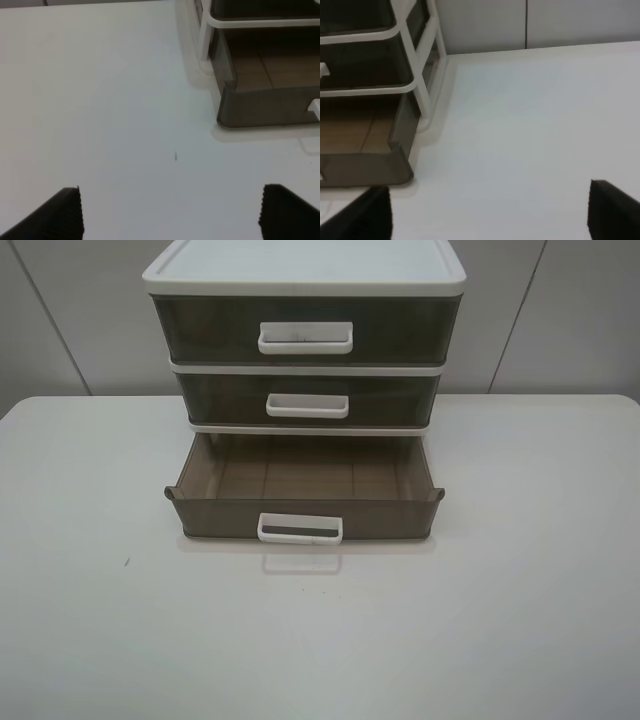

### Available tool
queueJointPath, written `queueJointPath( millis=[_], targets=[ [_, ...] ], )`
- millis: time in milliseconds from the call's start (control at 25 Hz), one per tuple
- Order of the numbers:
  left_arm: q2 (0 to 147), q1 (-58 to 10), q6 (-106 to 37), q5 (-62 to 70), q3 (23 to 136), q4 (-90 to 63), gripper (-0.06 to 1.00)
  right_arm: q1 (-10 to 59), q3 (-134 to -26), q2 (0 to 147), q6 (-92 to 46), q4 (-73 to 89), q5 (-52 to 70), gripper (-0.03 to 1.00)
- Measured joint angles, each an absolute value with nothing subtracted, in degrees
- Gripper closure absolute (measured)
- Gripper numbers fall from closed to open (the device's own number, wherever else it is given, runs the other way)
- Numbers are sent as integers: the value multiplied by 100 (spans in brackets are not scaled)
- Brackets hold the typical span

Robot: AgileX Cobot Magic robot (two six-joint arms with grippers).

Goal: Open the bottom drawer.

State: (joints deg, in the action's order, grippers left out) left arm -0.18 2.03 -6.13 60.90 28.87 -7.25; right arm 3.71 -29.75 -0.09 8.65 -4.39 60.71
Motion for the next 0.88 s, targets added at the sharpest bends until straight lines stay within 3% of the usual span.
queueJointPath(
  millis=[200,880],
  targets=[
    [-18,203,-613,6090,2887,-725,23,50,-2975,-9,491,-259,6071,30],
    [-18,203,-613,6090,2887,-725,23,44,-2975,-9,193,-109,6071,30]
  ],
)
